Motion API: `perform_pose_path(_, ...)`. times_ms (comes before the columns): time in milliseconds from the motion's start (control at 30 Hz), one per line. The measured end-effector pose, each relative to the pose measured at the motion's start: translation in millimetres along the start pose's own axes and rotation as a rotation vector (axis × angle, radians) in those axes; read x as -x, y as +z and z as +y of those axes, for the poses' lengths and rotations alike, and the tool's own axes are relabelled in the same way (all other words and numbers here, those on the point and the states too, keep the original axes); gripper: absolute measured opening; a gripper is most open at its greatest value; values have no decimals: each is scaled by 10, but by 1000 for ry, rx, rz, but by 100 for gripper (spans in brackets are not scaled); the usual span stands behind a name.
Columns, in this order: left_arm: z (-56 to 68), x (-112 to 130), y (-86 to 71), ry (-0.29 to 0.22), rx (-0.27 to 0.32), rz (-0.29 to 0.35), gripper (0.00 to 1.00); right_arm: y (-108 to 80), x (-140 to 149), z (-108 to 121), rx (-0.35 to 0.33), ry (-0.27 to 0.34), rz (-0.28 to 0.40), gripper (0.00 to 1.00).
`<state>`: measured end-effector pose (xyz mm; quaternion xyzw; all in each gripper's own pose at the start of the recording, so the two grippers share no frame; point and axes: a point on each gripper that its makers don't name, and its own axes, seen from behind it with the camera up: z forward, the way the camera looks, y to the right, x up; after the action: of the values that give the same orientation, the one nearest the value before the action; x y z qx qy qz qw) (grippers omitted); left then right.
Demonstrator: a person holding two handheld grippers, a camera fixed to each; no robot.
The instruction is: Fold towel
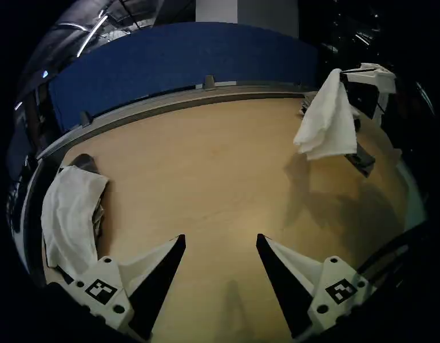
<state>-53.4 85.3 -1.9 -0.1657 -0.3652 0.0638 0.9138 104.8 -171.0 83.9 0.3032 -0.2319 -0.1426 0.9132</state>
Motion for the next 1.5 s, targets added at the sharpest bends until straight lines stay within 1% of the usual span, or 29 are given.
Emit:
perform_pose_path(267,8,6,-3,1,-3,-6,92,-278,171,631,100,21,-24,1)
perform_pose_path(467,25,3,5,4,-6,-9,92,-479,331,1075,174,21,-54,1)
perform_pose_path(767,73,-24,35,6,-3,-14,92,-715,553,1565,245,15,-96,1)
perform_pose_path(967,116,-32,59,12,-1,-18,92,-777,681,1723,264,26,-111,1)
perform_pose_path(1167,151,-53,80,19,-1,-19,92,-763,815,1754,264,39,-123,1)
perform_pose_path(1367,164,-65,85,20,-2,-20,92,-793,1126,1747,271,62,-167,1)
perform_pose_path(1500,175,-59,85,20,-4,-22,92,-889,1372,1749,289,97,-196,1)
